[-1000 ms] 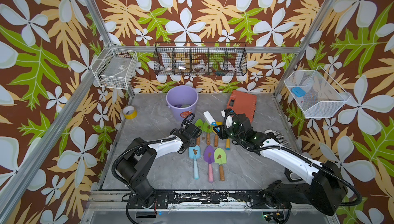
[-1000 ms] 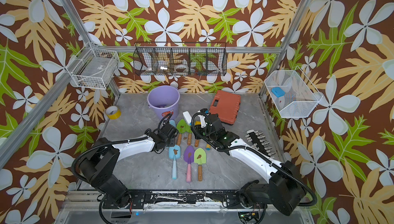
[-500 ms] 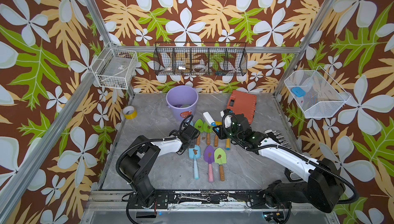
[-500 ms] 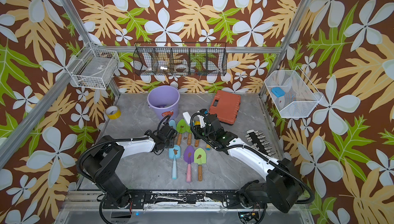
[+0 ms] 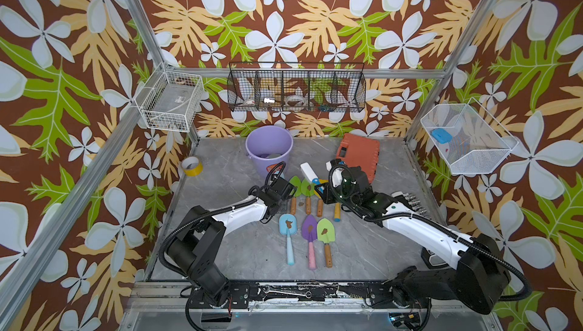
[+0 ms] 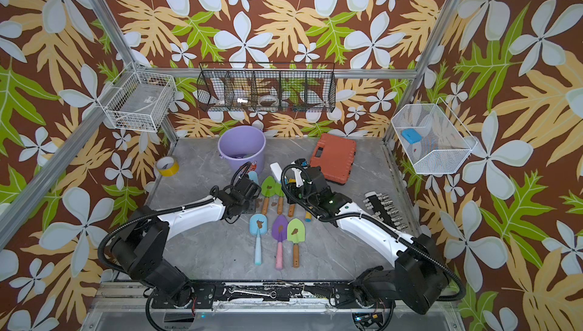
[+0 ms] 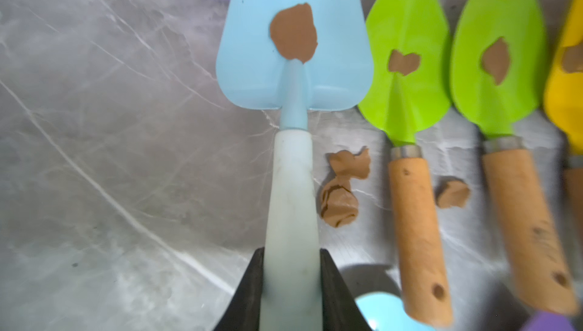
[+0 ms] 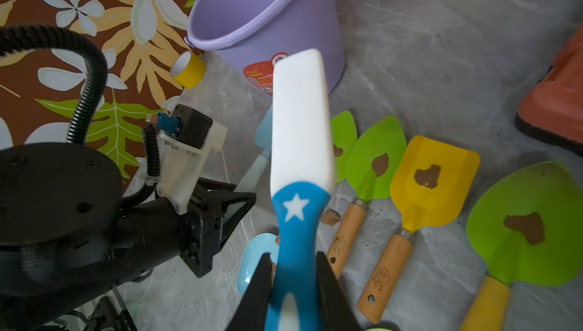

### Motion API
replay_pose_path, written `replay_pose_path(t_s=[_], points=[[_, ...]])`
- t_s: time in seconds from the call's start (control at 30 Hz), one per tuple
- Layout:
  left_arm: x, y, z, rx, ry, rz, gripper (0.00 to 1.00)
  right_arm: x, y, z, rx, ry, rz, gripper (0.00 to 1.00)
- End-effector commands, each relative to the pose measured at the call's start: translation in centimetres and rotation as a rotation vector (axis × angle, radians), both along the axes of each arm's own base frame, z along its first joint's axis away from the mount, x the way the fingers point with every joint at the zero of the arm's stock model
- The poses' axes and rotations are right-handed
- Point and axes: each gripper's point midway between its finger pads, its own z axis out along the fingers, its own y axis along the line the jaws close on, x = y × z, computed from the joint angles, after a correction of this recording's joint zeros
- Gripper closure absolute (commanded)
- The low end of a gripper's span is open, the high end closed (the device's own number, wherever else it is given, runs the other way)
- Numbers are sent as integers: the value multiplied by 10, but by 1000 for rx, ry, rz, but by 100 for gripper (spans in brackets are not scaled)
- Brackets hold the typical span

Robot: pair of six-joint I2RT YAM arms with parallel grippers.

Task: Brush the soil off the hand trowel and place it into the bucket
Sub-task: Pick up the hand trowel from the center of the board, then brush off the soil from the hand trowel.

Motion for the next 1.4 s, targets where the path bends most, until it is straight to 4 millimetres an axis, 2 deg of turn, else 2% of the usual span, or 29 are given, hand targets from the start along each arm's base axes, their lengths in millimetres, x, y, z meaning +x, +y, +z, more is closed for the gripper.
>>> replay_pose_path(t_s=[0.0,0.17,0.37,0.5,0.67,0.73,0.83,0.93,1.0,1.1,1.2,1.3,1.37], points=[[-32,4,6,-14,114,-58,100,-2,-9,4,-105,-28,20,100],[-73,-6,23,-142,198,-167,100,-23,-2,5,-220,-18,120,100],[-92,-2,40,-172,187,-201,100,-53,35,0,-287,-2,310,100],[-96,1,39,-160,187,-207,100,-69,62,-14,-276,49,427,100],[-96,1,40,-147,175,-205,100,-77,86,-41,-299,120,515,100],[-95,3,39,-133,169,-197,100,-72,86,-58,-348,163,501,100],[-94,10,37,-101,168,-181,100,-42,62,-79,-531,153,334,100],[-93,12,36,-87,169,-170,100,-22,44,-71,-612,90,217,100],[-92,14,34,-76,168,-163,100,-20,45,-59,-590,62,202,100],[-92,14,33,-70,171,-165,100,-29,60,-39,-477,36,249,100],[-90,13,33,-69,168,-167,100,-52,84,-27,-357,27,371,100],[-89,12,34,-71,164,-170,100,-70,99,-43,-347,87,460,100],[-88,13,35,-68,159,-168,100,-73,97,-63,-380,137,472,100]])
